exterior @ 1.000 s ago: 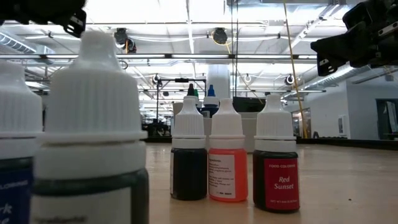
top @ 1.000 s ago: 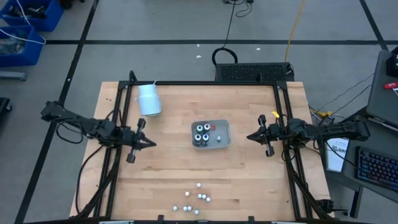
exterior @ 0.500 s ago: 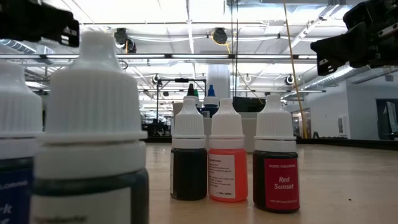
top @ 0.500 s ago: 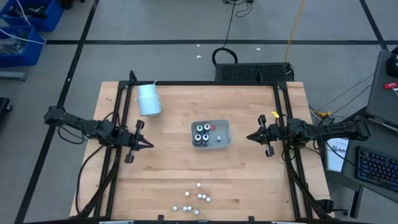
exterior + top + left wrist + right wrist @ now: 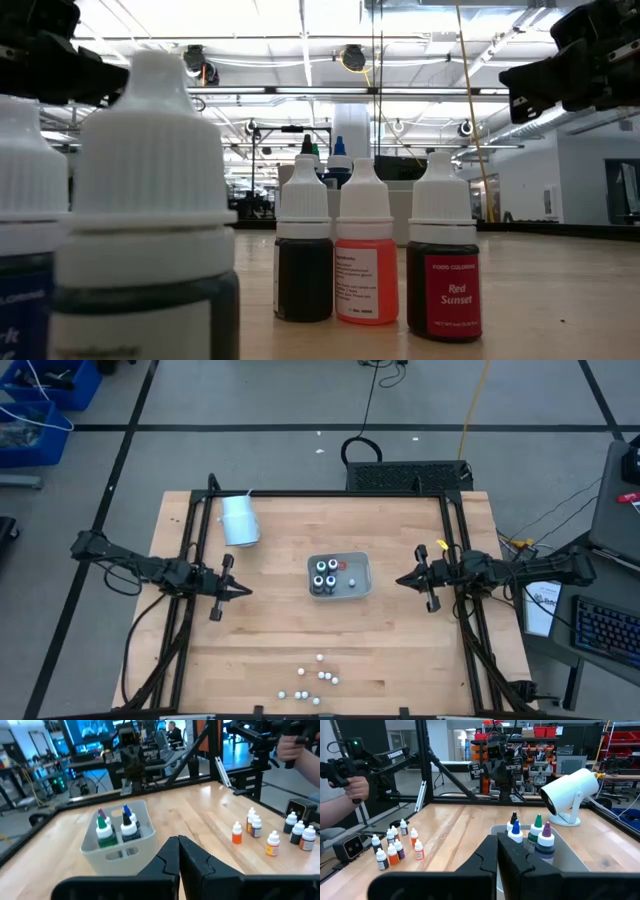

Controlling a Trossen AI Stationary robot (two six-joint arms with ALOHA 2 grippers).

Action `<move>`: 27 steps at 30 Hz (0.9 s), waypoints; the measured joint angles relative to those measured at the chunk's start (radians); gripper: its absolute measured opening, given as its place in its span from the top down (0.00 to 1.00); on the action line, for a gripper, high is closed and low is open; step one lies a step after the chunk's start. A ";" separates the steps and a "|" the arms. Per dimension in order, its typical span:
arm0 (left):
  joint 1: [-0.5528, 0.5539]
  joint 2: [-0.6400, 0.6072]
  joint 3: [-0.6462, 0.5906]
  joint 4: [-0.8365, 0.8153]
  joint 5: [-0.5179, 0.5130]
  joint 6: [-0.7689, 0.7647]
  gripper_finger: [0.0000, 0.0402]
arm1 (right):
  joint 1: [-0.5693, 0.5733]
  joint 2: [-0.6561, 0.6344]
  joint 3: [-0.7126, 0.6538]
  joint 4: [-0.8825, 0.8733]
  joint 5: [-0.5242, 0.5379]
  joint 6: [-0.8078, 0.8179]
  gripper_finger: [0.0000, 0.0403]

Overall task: Pick & Place food coloring
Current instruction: Put the red food coloring bottle into the bin

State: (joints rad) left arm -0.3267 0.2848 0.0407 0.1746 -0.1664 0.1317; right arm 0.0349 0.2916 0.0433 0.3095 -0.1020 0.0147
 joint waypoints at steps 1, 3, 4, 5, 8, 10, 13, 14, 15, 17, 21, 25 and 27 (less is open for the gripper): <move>0.000 0.001 -0.002 0.000 -0.001 -0.007 0.99 | 0.000 0.005 0.000 -0.001 0.000 0.000 1.00; 0.000 0.001 -0.005 0.003 0.003 -0.014 0.99 | 0.000 0.016 0.000 0.000 0.001 0.000 1.00; 0.000 0.001 -0.005 0.003 0.010 -0.014 0.98 | 0.000 0.023 0.000 0.000 0.002 0.000 1.00; 0.000 0.002 -0.005 0.002 0.019 -0.013 0.97 | 0.000 0.032 0.000 0.004 0.003 0.000 1.00; 0.000 0.003 -0.005 0.001 0.024 -0.023 0.93 | 0.000 0.071 0.005 0.045 0.003 0.023 1.00; 0.000 0.003 -0.005 0.002 0.011 -0.030 0.91 | 0.000 0.112 0.024 0.042 0.003 0.051 1.00; 0.000 0.003 -0.005 0.003 -0.001 -0.004 0.90 | 0.006 0.195 0.051 0.036 0.004 0.080 1.00; 0.000 0.003 -0.005 0.004 -0.004 0.009 0.90 | 0.013 0.227 0.066 0.052 0.005 0.085 1.00; 0.000 0.003 -0.005 0.008 -0.005 0.016 0.90 | 0.023 0.259 0.079 0.072 0.007 0.086 1.00; 0.000 0.003 -0.005 0.016 -0.012 0.017 0.91 | 0.049 0.328 0.108 0.089 0.025 0.086 1.00; 0.000 0.003 -0.005 0.018 -0.018 0.020 0.91 | 0.123 0.486 0.199 0.077 0.071 0.080 1.00; 0.000 0.003 -0.005 0.034 -0.018 0.021 0.91 | 0.202 0.657 0.333 0.082 0.113 0.070 1.00; 0.000 0.003 -0.005 0.054 -0.019 0.021 0.91 | 0.238 0.743 0.416 0.058 0.127 0.071 1.00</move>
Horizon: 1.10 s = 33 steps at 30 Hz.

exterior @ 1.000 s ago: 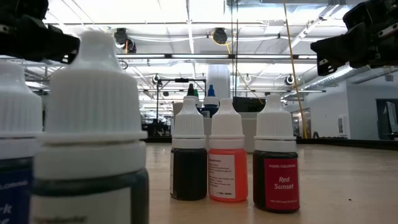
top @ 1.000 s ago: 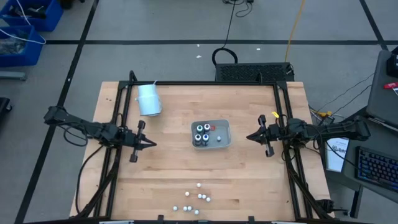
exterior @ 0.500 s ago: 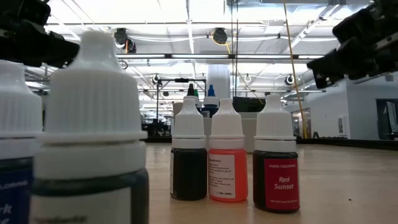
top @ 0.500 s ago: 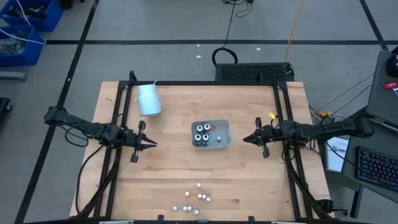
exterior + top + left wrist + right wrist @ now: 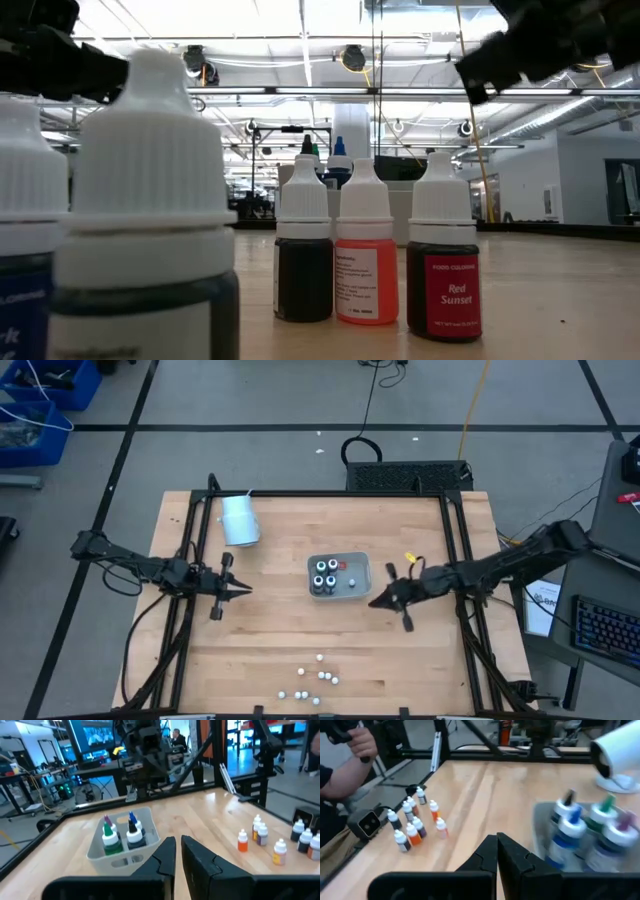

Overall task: Pick & Place food coloring
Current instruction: Put the red food coloring bottle into the bin

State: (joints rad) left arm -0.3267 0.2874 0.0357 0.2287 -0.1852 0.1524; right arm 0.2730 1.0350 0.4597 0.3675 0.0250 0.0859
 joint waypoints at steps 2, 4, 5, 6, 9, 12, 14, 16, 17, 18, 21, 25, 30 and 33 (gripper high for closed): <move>0.000 0.000 0.000 0.018 0.000 0.000 0.91 | 0.031 0.082 0.093 -0.045 0.004 0.010 1.00; 0.000 0.000 0.000 0.027 0.000 0.000 0.91 | 0.054 0.165 0.189 -0.103 0.004 0.030 1.00; 0.000 0.000 0.000 0.031 0.000 -0.001 0.91 | 0.065 0.205 0.236 -0.136 0.004 0.038 1.00; 0.000 0.000 0.000 0.032 0.000 -0.002 0.91 | 0.074 0.242 0.282 -0.168 0.004 0.045 1.00; 0.000 0.000 0.000 0.032 0.000 -0.004 0.91 | 0.095 0.341 0.409 -0.257 0.004 0.052 1.00; 0.000 0.000 0.000 0.032 0.000 -0.004 0.91 | 0.113 0.426 0.518 -0.335 0.001 0.059 1.00; 0.000 0.000 0.000 0.031 0.000 -0.004 0.91 | 0.131 0.483 0.587 -0.380 -0.001 0.060 1.00; 0.000 0.000 0.000 0.031 0.000 -0.004 0.91 | 0.150 0.539 0.658 -0.431 -0.002 0.060 1.00; 0.000 0.000 0.000 0.031 0.000 -0.004 0.91 | 0.157 0.568 0.692 -0.456 -0.002 0.060 1.00; 0.000 0.000 0.000 0.031 0.000 -0.004 0.91 | 0.165 0.596 0.727 -0.486 -0.002 0.060 1.00; -0.001 0.000 0.000 0.031 -0.001 -0.004 0.91 | 0.185 0.677 0.832 -0.577 -0.002 0.081 1.00; -0.001 0.000 0.000 0.031 -0.001 -0.004 0.91 | 0.203 0.778 0.965 -0.723 -0.001 0.134 1.00; 0.000 0.000 0.000 0.030 0.000 -0.044 0.91 | 0.221 0.889 1.119 -0.915 -0.003 0.240 1.00; 0.000 0.000 0.000 0.030 -0.001 -0.051 0.91 | 0.234 0.943 1.205 -1.044 -0.003 0.285 1.00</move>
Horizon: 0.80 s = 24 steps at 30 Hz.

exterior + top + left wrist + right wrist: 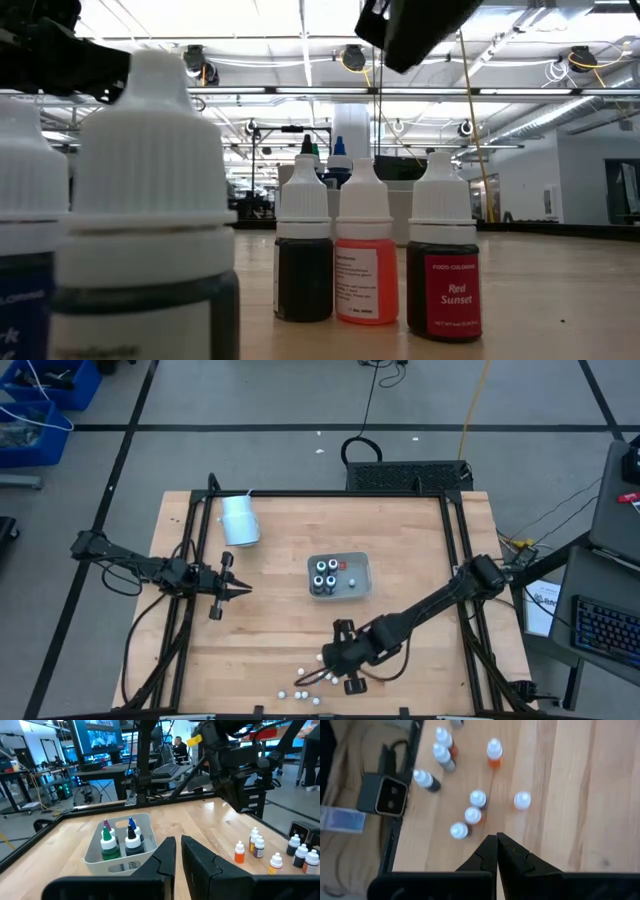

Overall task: Pick & Place food coloring
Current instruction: Put the red food coloring bottle into the bin

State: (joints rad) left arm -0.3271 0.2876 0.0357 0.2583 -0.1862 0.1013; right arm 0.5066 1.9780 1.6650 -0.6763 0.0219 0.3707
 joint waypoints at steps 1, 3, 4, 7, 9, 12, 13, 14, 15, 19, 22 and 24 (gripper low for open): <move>0.000 0.000 0.000 -0.001 0.000 0.000 0.91 | 0.005 0.015 0.026 -0.037 -0.002 0.009 1.00; 0.000 0.000 0.000 0.000 0.000 0.000 0.91 | 0.015 0.037 0.065 -0.085 -0.024 0.010 1.00; 0.000 0.000 0.000 0.000 0.000 -0.001 0.91 | 0.020 0.046 0.080 -0.093 -0.036 0.009 1.00; 0.000 0.000 0.000 0.000 0.000 -0.002 0.91 | 0.038 0.056 0.114 -0.095 -0.055 0.002 1.00; 0.000 0.000 0.000 -0.001 0.000 -0.002 0.91 | 0.047 0.064 0.129 -0.091 -0.054 -0.001 1.00; 0.000 0.000 0.000 -0.001 0.000 -0.002 0.91 | 0.054 0.067 0.129 -0.081 -0.050 0.033 1.00; 0.000 0.000 0.000 -0.001 0.000 -0.003 0.91 | 0.054 0.075 0.130 -0.068 -0.049 0.045 1.00; 0.000 0.000 0.000 -0.001 0.000 -0.006 0.91 | 0.053 0.080 0.132 -0.061 -0.047 0.057 1.00; 0.000 0.000 0.000 0.000 0.000 -0.008 0.91 | 0.054 0.084 0.131 -0.066 -0.042 0.062 1.00; 0.000 0.000 0.000 -0.001 0.001 -0.012 0.91 | 0.053 0.113 0.129 -0.051 -0.026 0.085 1.00; 0.000 0.000 0.000 -0.004 0.001 -0.014 0.91 | 0.052 0.125 0.129 -0.052 -0.037 0.089 0.96; 0.000 0.000 0.000 -0.012 0.001 -0.017 0.91 | 0.052 0.137 0.129 -0.041 -0.050 0.090 0.92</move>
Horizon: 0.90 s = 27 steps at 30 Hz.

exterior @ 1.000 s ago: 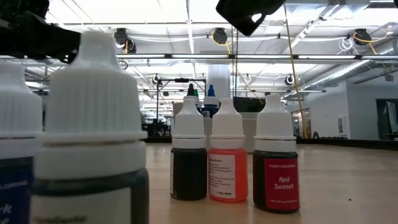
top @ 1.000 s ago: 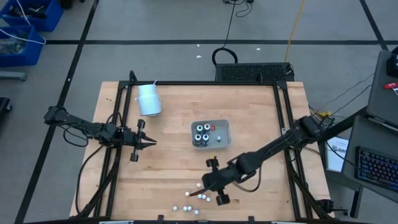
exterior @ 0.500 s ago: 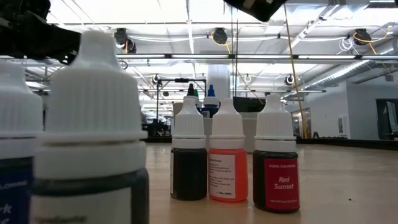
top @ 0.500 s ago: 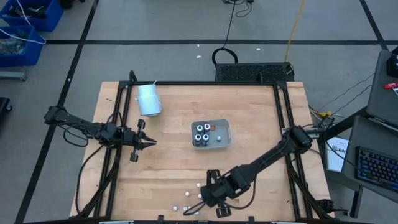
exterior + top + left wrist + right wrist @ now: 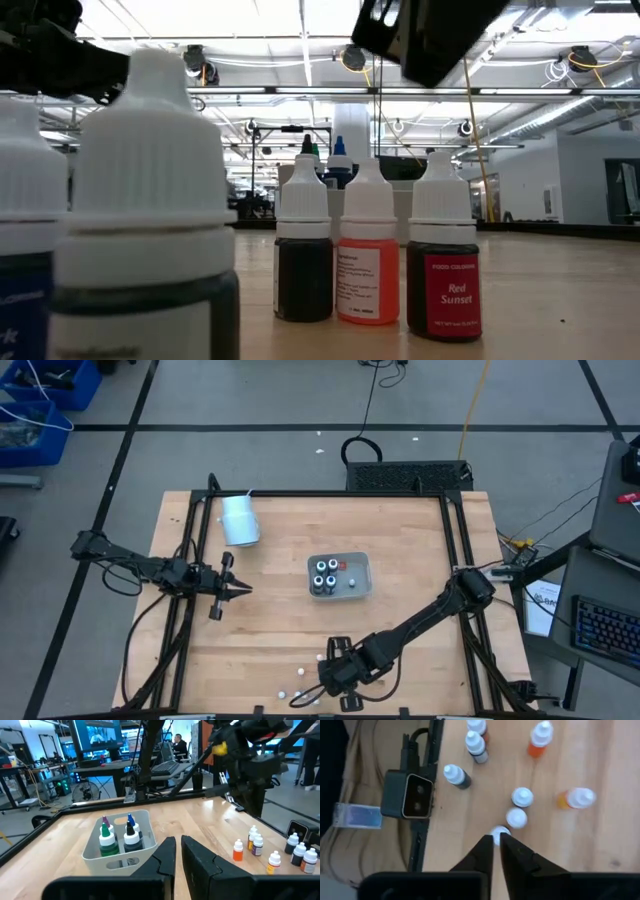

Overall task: Pick & Place food coloring
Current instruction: Put the red food coloring bottle into the bin

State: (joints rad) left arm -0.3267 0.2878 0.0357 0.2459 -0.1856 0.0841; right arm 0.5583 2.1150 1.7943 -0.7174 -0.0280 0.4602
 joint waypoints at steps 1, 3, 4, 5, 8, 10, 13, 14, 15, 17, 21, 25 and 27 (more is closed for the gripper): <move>0.000 0.000 0.000 0.000 0.000 -0.005 0.91 | 0.000 0.007 0.000 0.001 0.000 0.000 0.89; 0.000 0.000 0.000 -0.011 0.000 -0.009 0.91 | 0.000 0.014 -0.001 0.002 -0.001 0.000 0.83; 0.000 0.000 0.000 -0.013 0.000 -0.009 0.91 | 0.000 0.014 -0.001 0.004 -0.002 0.001 0.80; 0.000 0.000 0.000 -0.012 0.000 -0.009 0.91 | 0.000 0.014 -0.001 0.004 -0.002 0.008 0.77; 0.000 0.000 0.000 -0.012 0.000 -0.011 0.91 | 0.000 0.017 -0.001 -0.001 -0.001 0.025 0.68; 0.000 0.000 0.000 -0.012 0.000 -0.011 0.91 | 0.000 0.018 -0.001 -0.004 -0.001 0.026 0.64; 0.000 0.000 0.000 -0.012 0.000 -0.011 0.91 | 0.005 0.017 -0.001 -0.002 0.011 0.026 0.59; 0.000 0.000 0.000 -0.013 0.000 -0.011 0.91 | 0.006 0.017 -0.001 -0.002 0.025 0.026 0.57; 0.000 0.000 0.000 -0.013 0.000 -0.011 0.91 | 0.007 0.017 -0.002 -0.002 0.033 0.026 0.56; 0.000 0.000 0.000 -0.013 0.000 -0.011 0.91 | 0.007 0.017 -0.011 0.005 0.047 0.027 0.55; 0.000 0.000 0.000 -0.013 0.000 -0.011 0.91 | 0.006 0.017 -0.037 0.011 0.053 0.033 0.55; 0.000 0.000 0.000 -0.013 0.000 -0.011 0.91 | 0.006 0.017 -0.073 0.061 0.051 0.044 0.55; 0.000 0.000 0.000 -0.013 0.000 -0.011 0.91 | 0.006 0.017 -0.079 0.081 0.050 0.044 0.55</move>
State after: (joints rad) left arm -0.3267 0.2878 0.0357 0.2325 -0.1856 0.0734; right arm 0.5648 2.1323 1.7153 -0.6364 0.0224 0.5045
